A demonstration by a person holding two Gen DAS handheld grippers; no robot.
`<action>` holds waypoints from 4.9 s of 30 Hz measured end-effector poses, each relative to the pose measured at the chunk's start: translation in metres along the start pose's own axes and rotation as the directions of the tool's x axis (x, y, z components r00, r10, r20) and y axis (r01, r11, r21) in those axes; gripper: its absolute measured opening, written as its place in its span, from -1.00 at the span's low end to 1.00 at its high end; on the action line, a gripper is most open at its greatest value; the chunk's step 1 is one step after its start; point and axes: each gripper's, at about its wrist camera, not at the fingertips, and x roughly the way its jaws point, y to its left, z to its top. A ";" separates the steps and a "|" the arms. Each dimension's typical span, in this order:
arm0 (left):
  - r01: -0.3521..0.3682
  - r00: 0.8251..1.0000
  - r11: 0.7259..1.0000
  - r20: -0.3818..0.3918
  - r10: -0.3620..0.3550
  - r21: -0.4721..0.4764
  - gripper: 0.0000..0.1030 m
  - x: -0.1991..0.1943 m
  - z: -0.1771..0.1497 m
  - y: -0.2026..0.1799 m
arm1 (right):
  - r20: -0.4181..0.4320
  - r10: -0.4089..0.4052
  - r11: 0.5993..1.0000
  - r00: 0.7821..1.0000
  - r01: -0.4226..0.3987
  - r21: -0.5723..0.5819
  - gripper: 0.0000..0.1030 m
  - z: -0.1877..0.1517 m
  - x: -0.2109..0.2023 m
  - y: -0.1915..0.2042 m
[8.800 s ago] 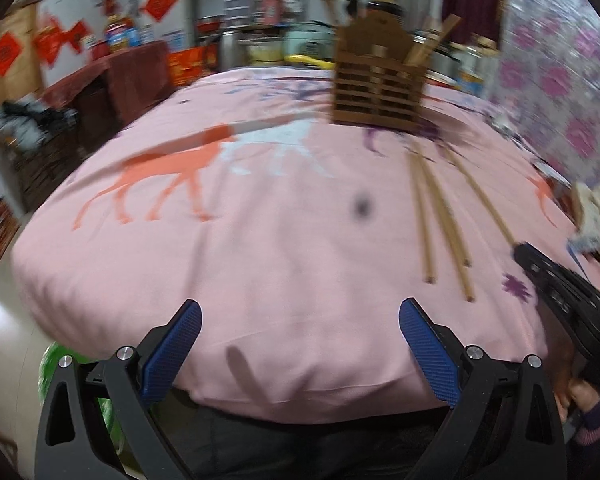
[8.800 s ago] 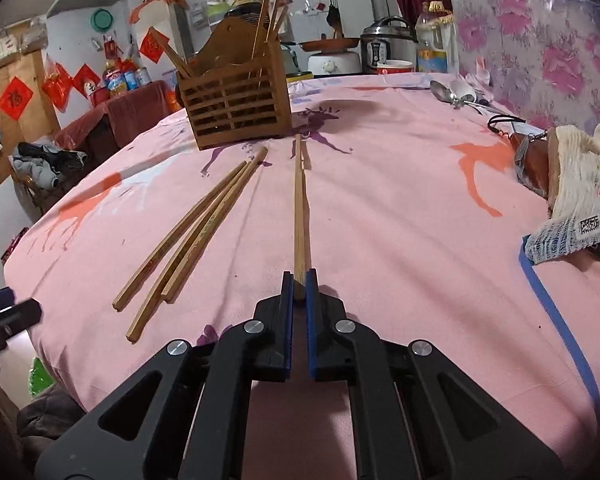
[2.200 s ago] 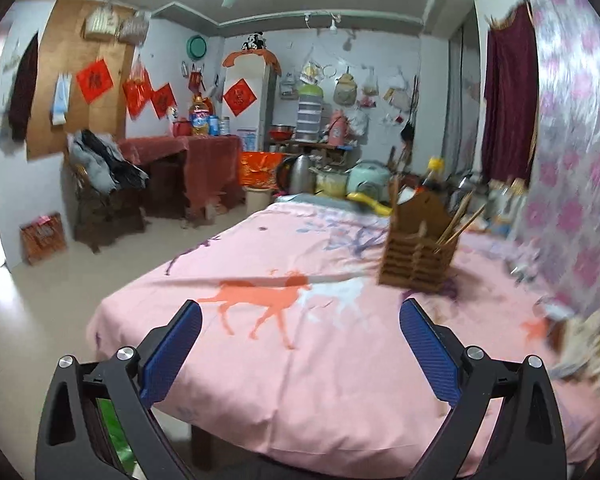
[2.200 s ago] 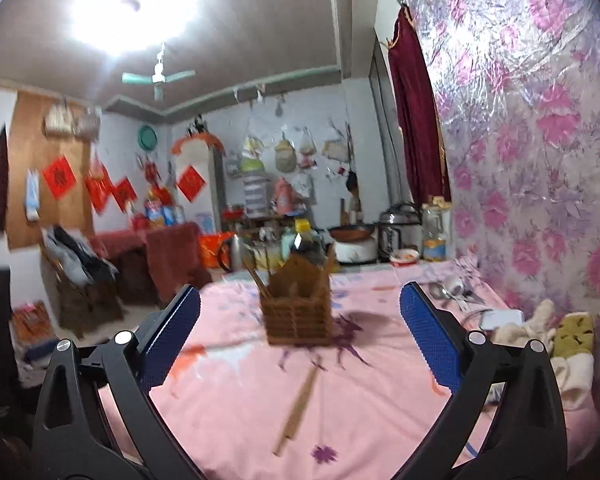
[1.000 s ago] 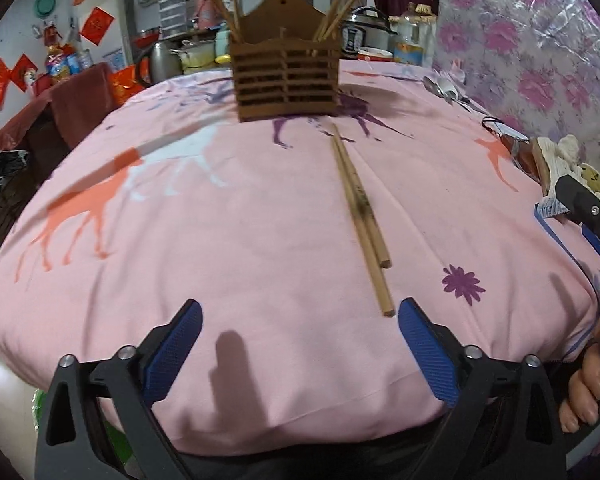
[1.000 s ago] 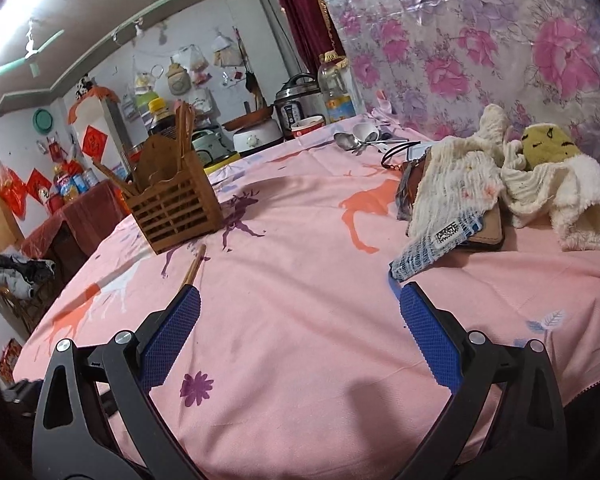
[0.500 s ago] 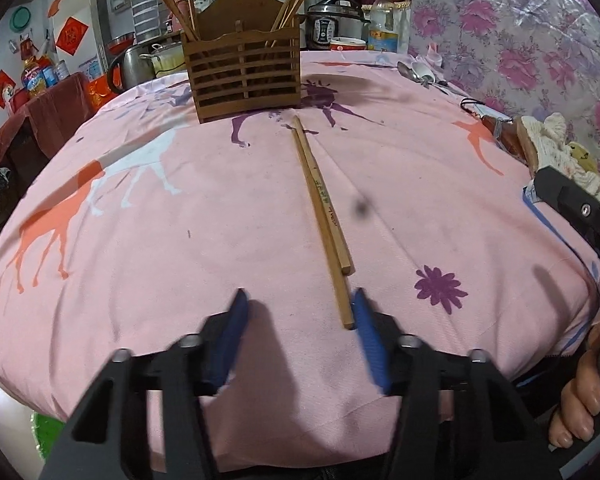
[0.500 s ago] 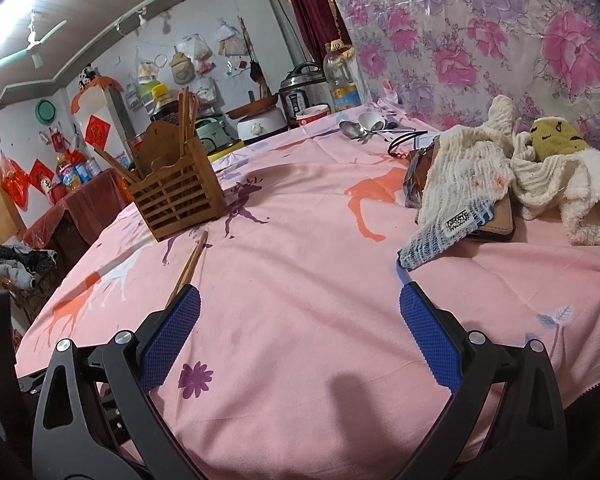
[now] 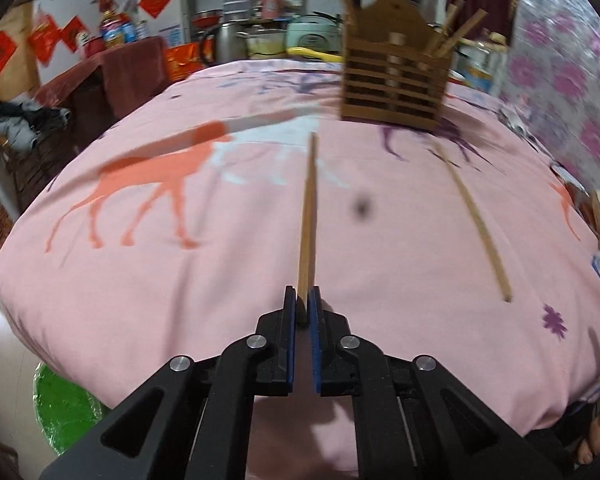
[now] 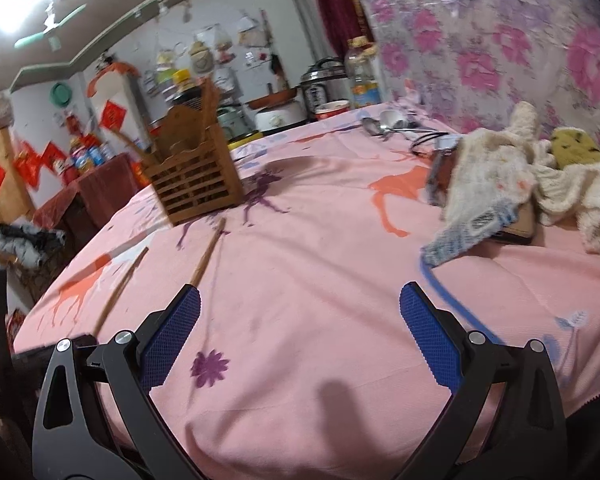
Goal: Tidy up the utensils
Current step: 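Close the left tool on a chopstick while the right tool grasps the last one, then lift both held chopsticks and carry them to the wooden holder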
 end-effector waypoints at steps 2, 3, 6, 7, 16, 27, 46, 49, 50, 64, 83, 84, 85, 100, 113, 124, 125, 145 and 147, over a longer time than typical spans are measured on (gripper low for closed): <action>-0.007 1.000 1.000 0.005 0.007 -0.014 -0.64 0.000 0.002 0.013 | -0.023 0.045 0.998 0.999 -0.046 -0.049 0.83 -0.004 0.003 0.012; -0.018 1.000 1.000 0.006 0.018 -0.023 -0.34 0.000 0.002 0.018 | -0.046 0.075 0.992 0.996 -0.079 -0.102 0.78 -0.008 0.007 0.023; -0.022 1.000 0.997 0.005 0.023 -0.075 0.10 0.001 0.003 0.035 | -0.096 0.118 0.969 0.988 -0.136 -0.206 0.66 -0.018 0.014 0.048; -0.023 1.000 0.997 0.005 0.023 -0.080 0.13 0.000 0.002 0.037 | -0.117 0.132 0.958 0.984 -0.156 -0.239 0.62 -0.021 0.017 0.057; -0.057 0.998 0.998 0.017 0.058 -0.038 0.49 0.000 -0.004 0.027 | -0.239 0.156 0.912 0.959 -0.232 -0.337 -0.09 -0.029 0.058 0.099; -0.056 0.998 0.998 0.012 0.057 -0.041 0.54 -0.008 -0.014 0.030 | -0.202 0.139 0.968 0.969 -0.176 -0.178 -0.63 -0.018 0.049 0.035; -0.013 0.999 0.999 0.045 0.015 -0.040 -0.04 -0.005 -0.010 0.028 | -0.170 0.149 0.962 0.974 -0.182 -0.201 -0.44 -0.017 0.046 0.039; -0.016 0.998 1.000 0.058 0.017 -0.018 -0.34 -0.002 -0.007 0.020 | -0.171 0.151 0.959 0.974 -0.186 -0.212 -0.44 -0.018 0.047 0.040; -0.016 0.998 1.000 0.062 0.017 -0.009 -0.41 -0.001 -0.007 0.018 | -0.171 0.151 0.958 0.974 -0.187 -0.218 -0.44 -0.019 0.047 0.041; 0.005 0.998 1.000 0.070 -0.006 0.011 -0.72 -0.003 -0.011 0.012 | -0.170 0.127 0.952 0.977 -0.168 -0.254 -0.49 -0.023 0.058 0.050; 0.052 0.995 0.999 0.086 -0.051 -0.006 -0.88 -0.027 -0.008 0.015 | -0.127 0.154 0.944 0.980 -0.184 -0.274 -0.87 -0.020 0.044 0.051; 0.054 0.994 0.999 0.091 -0.053 -0.007 -0.88 -0.030 -0.008 0.014 | -0.120 0.155 0.944 0.981 -0.183 -0.274 -0.87 -0.019 0.042 0.051; 0.055 0.994 0.998 0.098 -0.054 -0.007 -0.88 -0.034 -0.007 0.014 | -0.113 0.156 0.944 0.981 -0.181 -0.275 -0.87 -0.019 0.040 0.052; 0.115 0.961 0.993 0.257 -0.105 -0.025 -0.88 -0.123 0.020 0.011 | 0.076 0.251 0.939 0.965 -0.224 -0.262 -0.87 0.025 -0.027 0.059; 0.144 0.947 0.989 0.287 -0.143 0.017 -0.88 -0.150 0.048 -0.011 | 0.147 0.320 0.927 0.936 -0.278 -0.253 -0.87 0.059 -0.067 0.067; 0.168 0.947 0.985 0.271 -0.171 0.033 -0.88 -0.137 0.094 -0.013 | 0.095 0.312 0.928 0.945 -0.282 -0.244 -0.90 0.074 -0.040 0.071; 0.168 0.948 0.985 0.270 -0.171 0.035 -0.88 -0.136 0.097 -0.014 | 0.087 0.313 0.928 0.946 -0.285 -0.239 -0.89 0.075 -0.037 0.070; 0.171 0.945 0.985 0.277 -0.175 0.038 -0.87 -0.140 0.089 -0.016 | -0.345 0.260 0.862 0.902 -0.378 -0.338 -0.54 -0.018 -0.073 -0.012; 0.165 0.946 0.985 0.275 -0.170 0.041 -0.88 -0.141 0.087 -0.017 | -0.366 0.260 0.859 0.893 -0.387 -0.334 -0.54 -0.025 -0.070 -0.013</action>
